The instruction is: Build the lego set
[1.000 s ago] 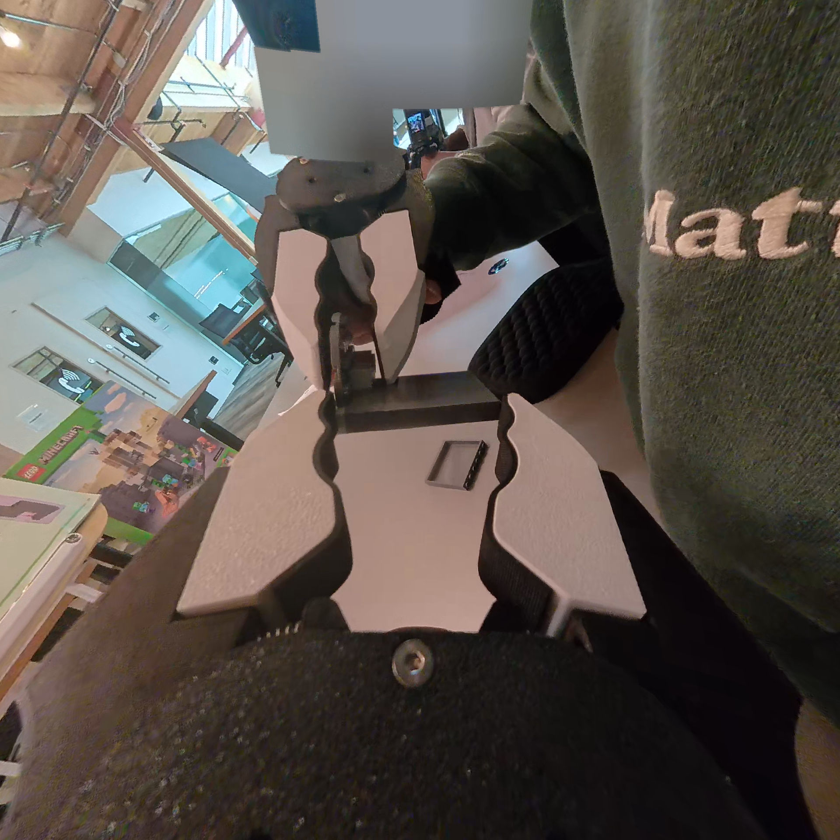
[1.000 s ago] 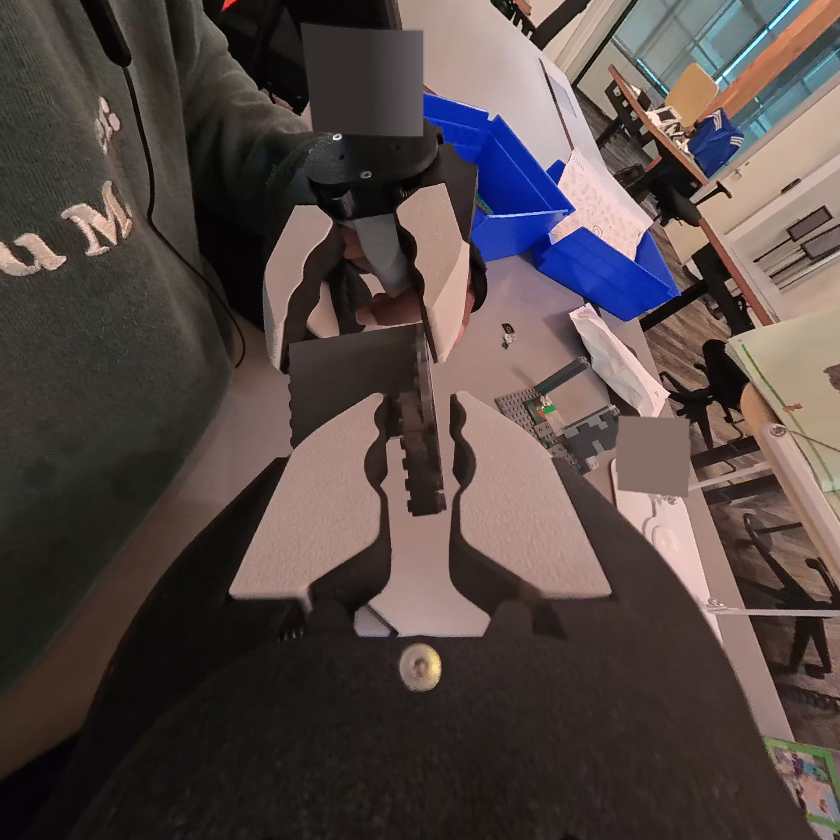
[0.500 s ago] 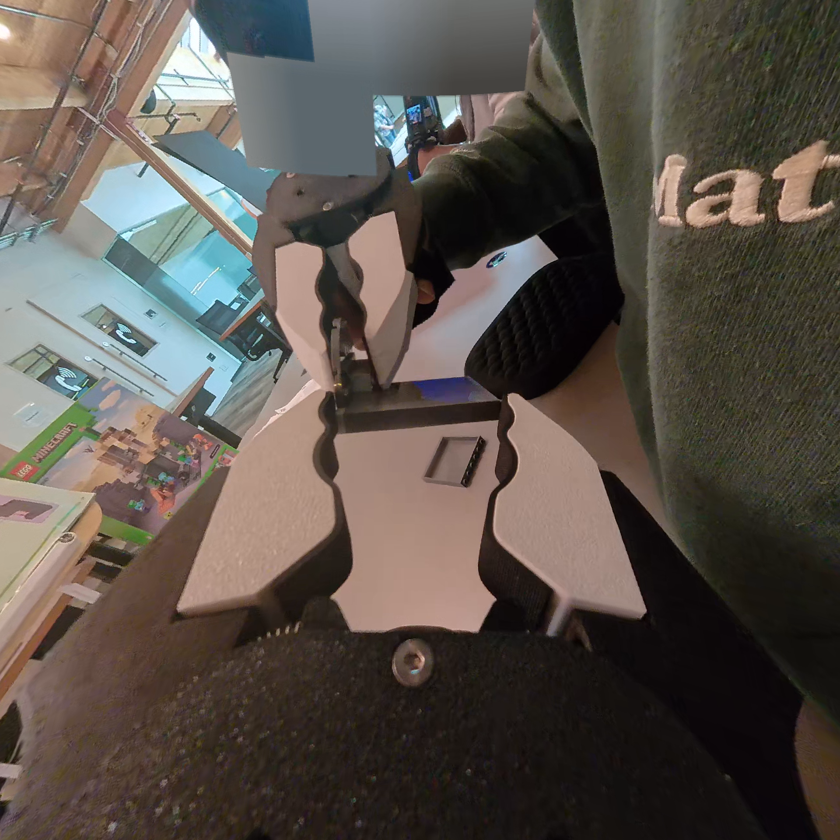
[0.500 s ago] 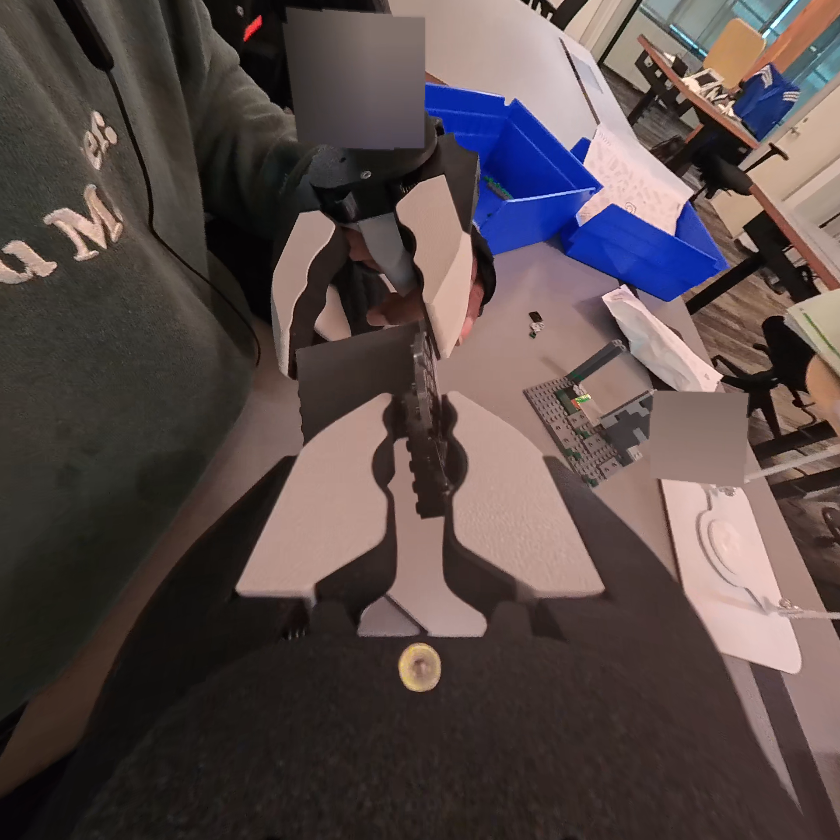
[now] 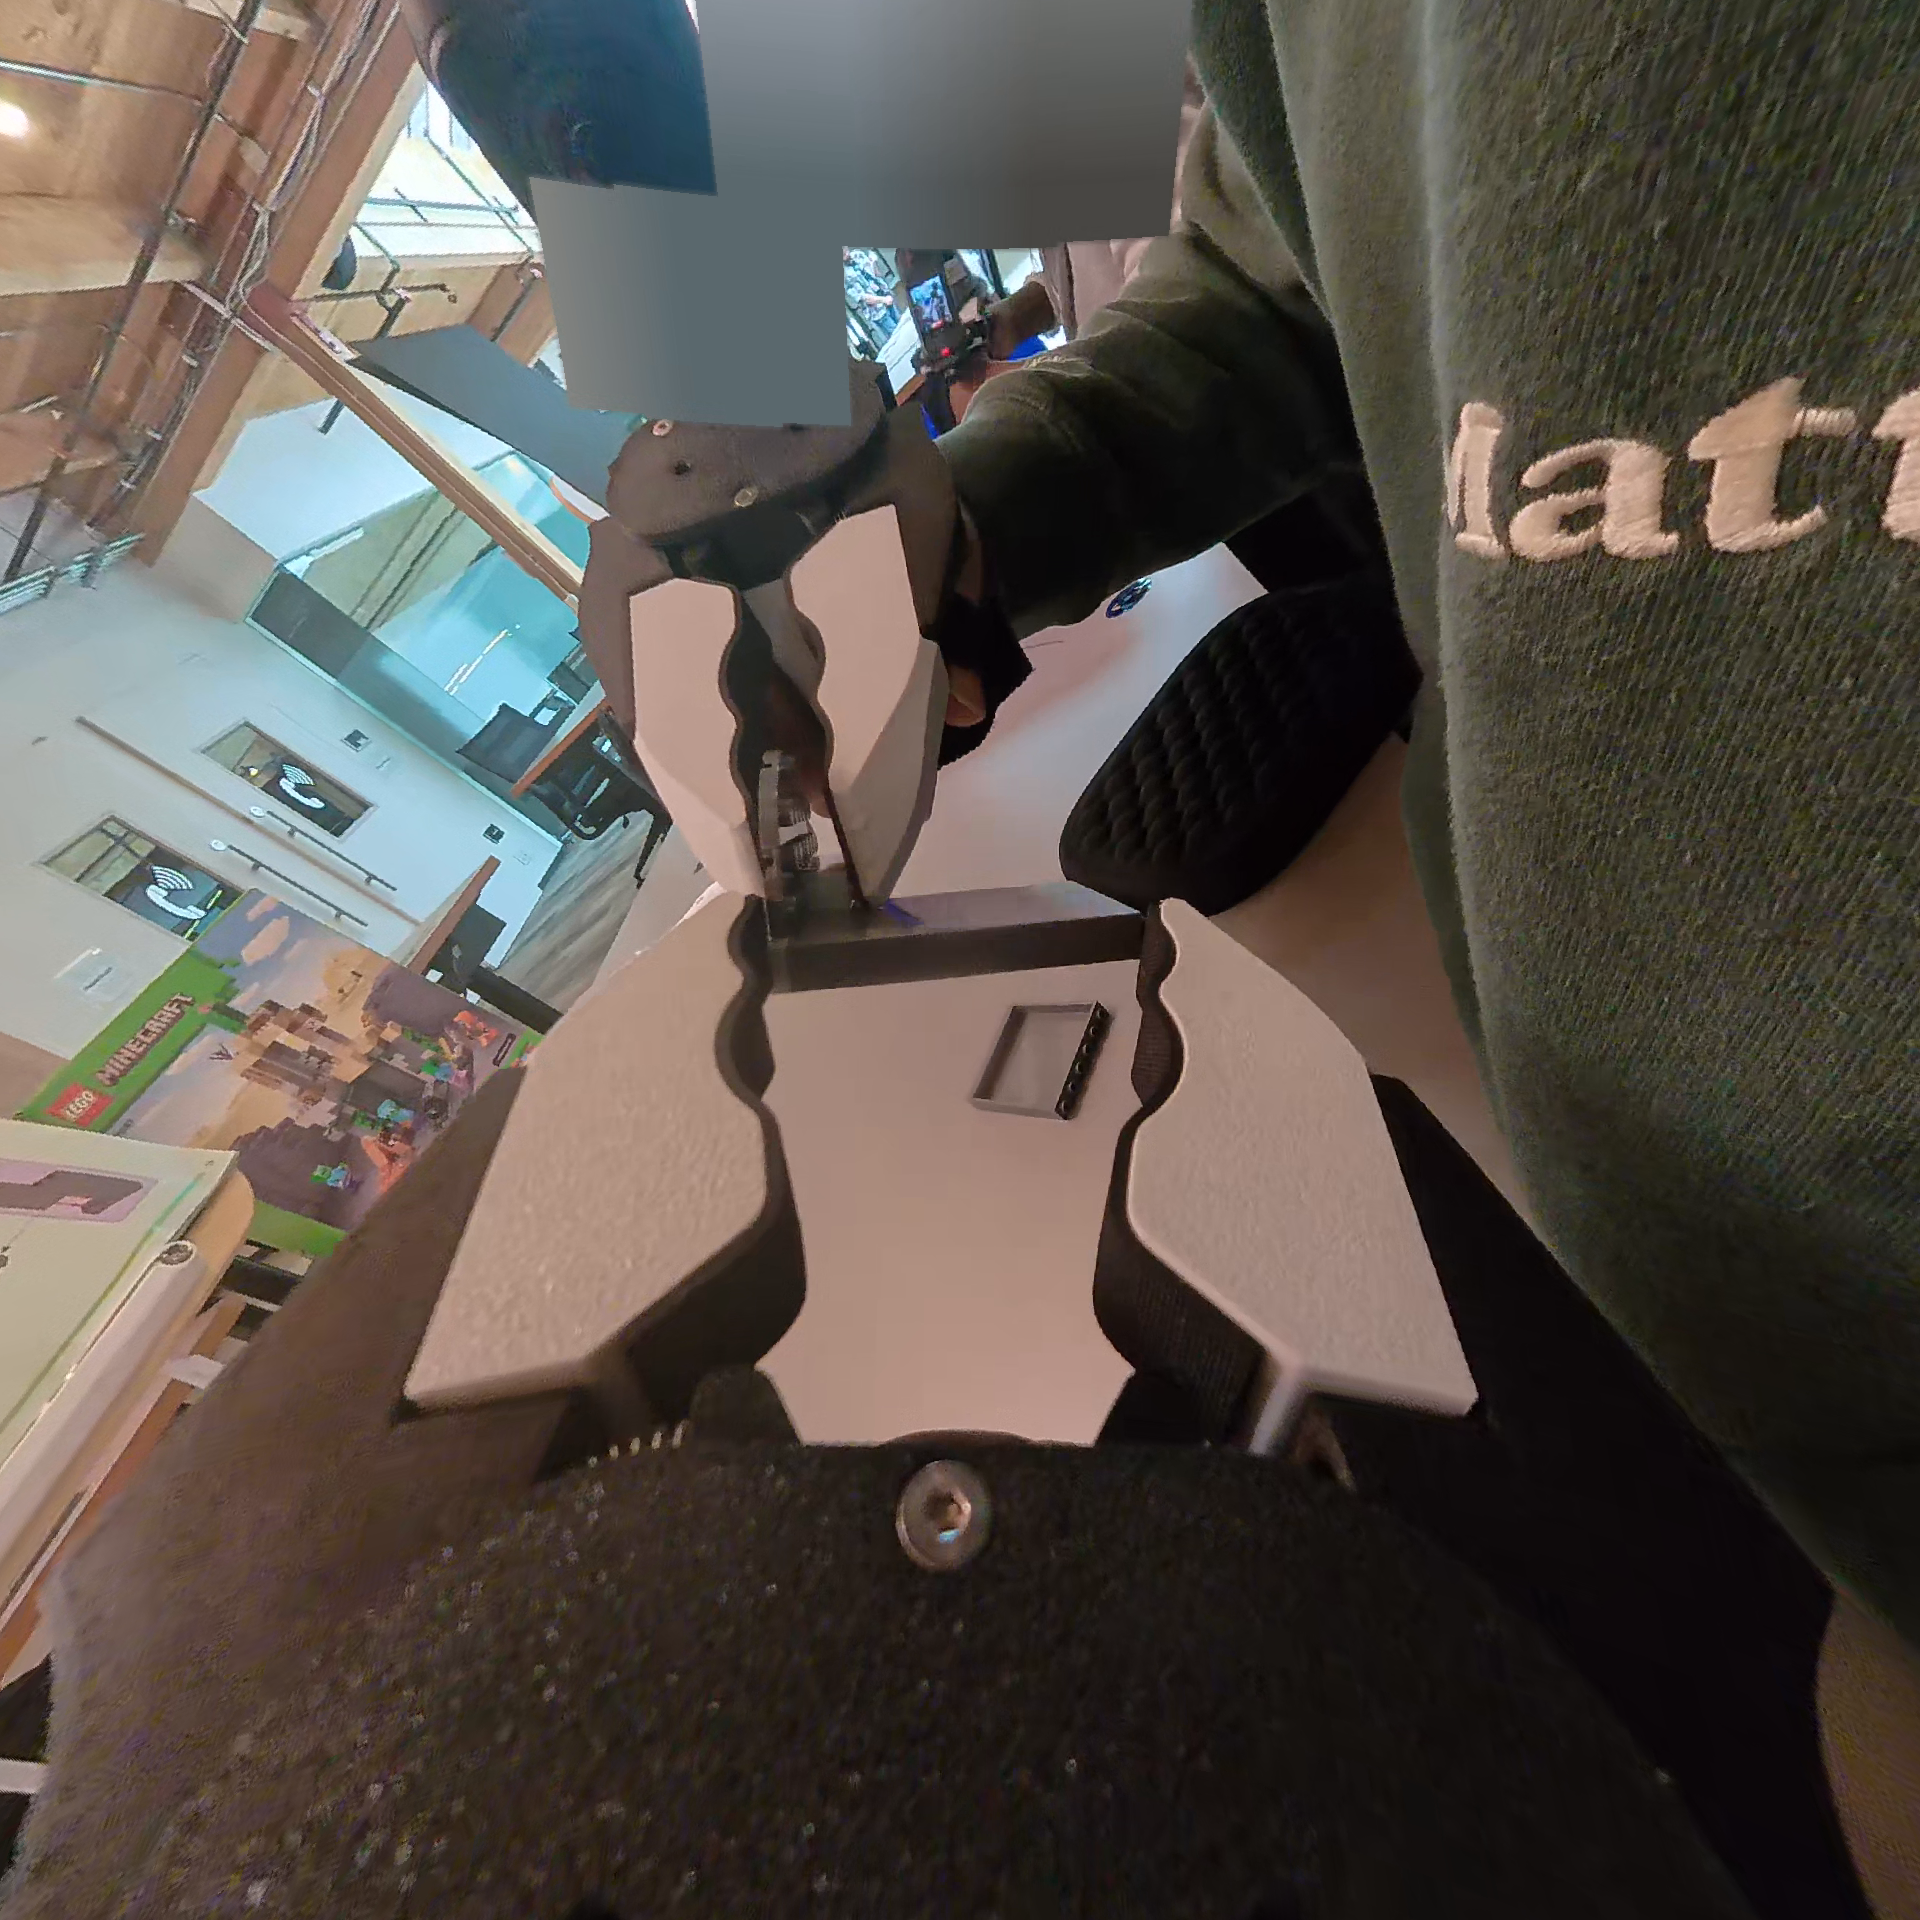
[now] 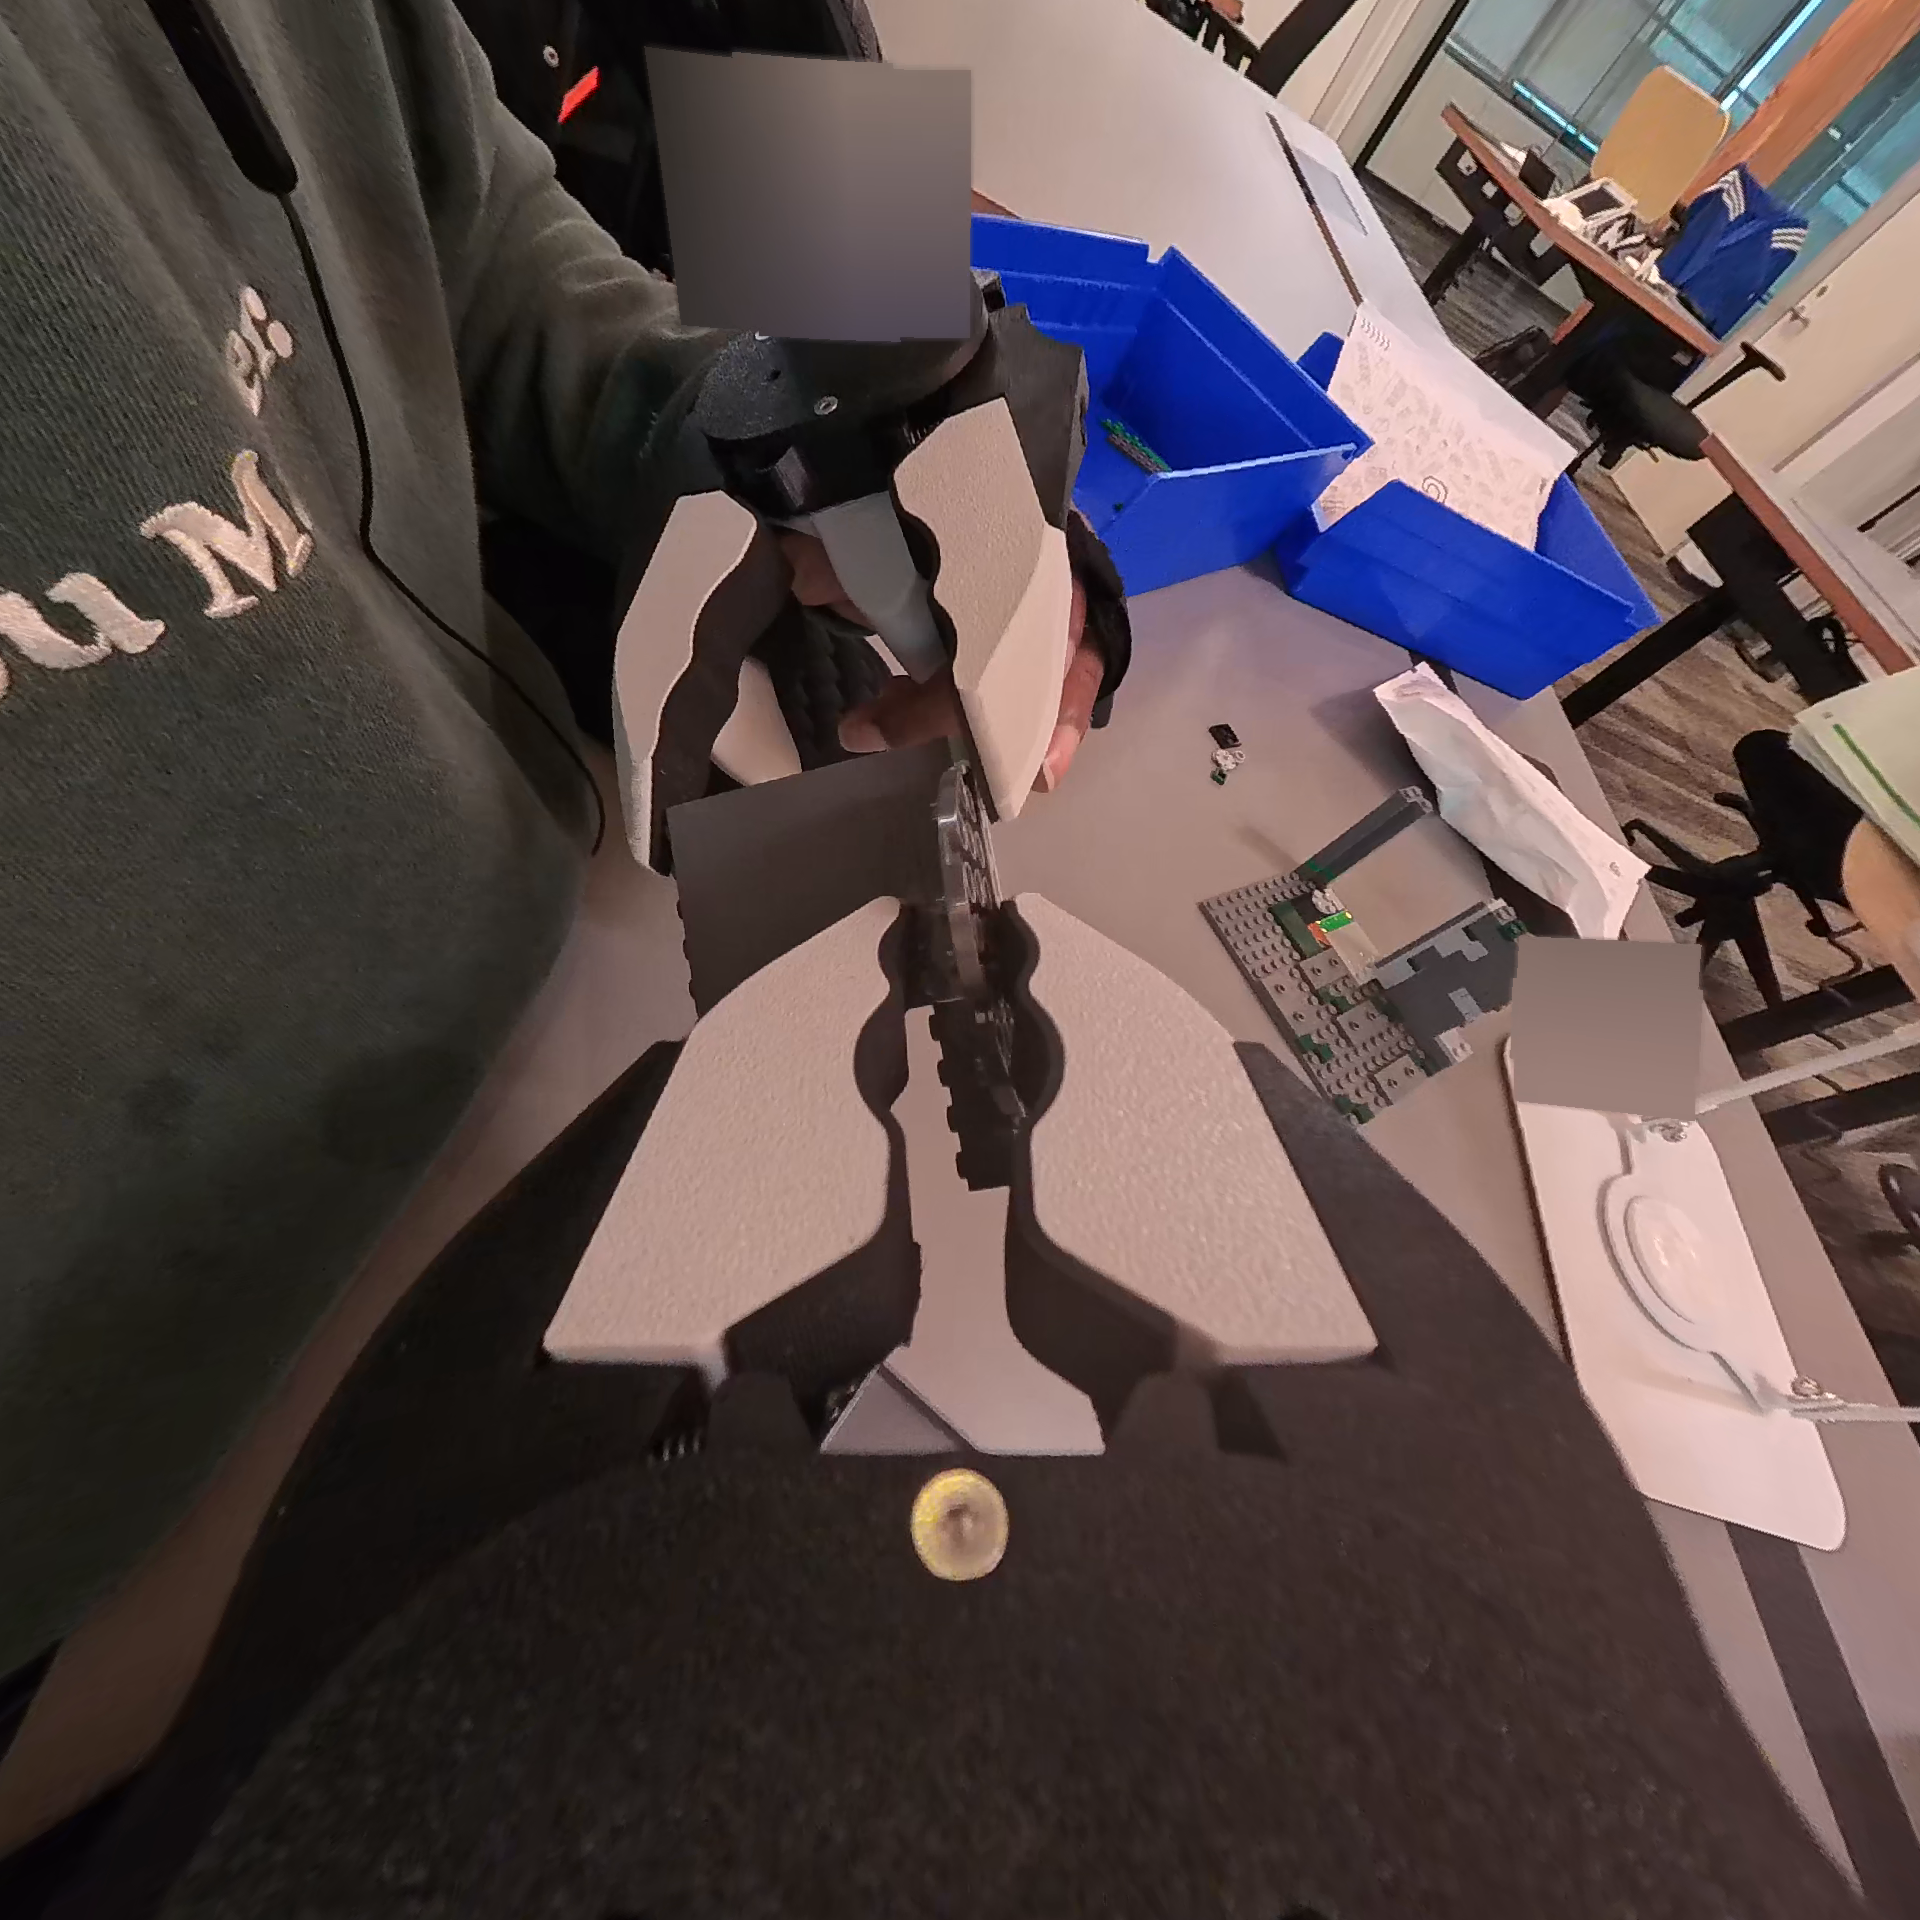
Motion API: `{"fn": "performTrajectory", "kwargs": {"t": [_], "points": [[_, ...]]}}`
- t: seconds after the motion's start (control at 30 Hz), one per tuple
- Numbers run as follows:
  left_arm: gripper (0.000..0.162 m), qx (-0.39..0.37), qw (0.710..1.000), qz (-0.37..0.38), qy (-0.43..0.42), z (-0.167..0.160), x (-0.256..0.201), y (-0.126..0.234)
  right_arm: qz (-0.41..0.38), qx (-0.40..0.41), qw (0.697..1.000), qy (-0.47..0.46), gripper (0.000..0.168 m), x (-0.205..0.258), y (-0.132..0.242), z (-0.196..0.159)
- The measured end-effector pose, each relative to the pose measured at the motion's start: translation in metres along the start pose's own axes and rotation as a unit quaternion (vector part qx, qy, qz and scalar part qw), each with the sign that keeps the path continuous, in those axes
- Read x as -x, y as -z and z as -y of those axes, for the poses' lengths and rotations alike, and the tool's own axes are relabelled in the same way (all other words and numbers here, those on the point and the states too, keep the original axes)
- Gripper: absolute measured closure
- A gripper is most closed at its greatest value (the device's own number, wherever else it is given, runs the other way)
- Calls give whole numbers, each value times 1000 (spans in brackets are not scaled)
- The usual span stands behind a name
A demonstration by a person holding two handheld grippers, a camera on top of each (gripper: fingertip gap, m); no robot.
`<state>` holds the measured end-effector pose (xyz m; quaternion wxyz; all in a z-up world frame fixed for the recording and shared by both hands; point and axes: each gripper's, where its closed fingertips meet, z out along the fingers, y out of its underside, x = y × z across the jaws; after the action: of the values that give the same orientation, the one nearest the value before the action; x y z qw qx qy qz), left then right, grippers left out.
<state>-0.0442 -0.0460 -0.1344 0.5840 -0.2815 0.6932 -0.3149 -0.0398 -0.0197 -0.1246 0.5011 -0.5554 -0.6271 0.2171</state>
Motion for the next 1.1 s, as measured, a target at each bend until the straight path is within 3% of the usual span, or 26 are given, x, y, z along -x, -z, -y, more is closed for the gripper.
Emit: {"fn": "performTrajectory", "kwargs": {"t": [0.3,0.37,0.53,0.67,0.77,0.87,0.93,1.1], "points": [[94,-2,1000,2,31,-4,4,1,-21,8,1000,-6,153,-4,-1,-3],[94,-22,997,8,79,-5,12,4,-30,0,999,-23,139,-10,1,-2],[94,-83,979,24,186,-6,33,16,-48,-73,988,-127,133,-32,21,-2],[94,-111,965,32,236,-8,42,20,-68,-119,961,-239,126,-48,33,-19],[94,-140,945,41,291,-9,52,21,-38,-146,938,-313,119,-40,28,-30],[94,-183,906,49,378,-12,65,23,-22,-156,925,-346,109,-29,16,-37],[94,-208,863,53,457,-19,77,24,-25,-143,928,-342,108,-24,7,-40],[94,-274,705,31,653,-41,99,29,-128,-62,962,-232,121,-47,14,-56]]}}
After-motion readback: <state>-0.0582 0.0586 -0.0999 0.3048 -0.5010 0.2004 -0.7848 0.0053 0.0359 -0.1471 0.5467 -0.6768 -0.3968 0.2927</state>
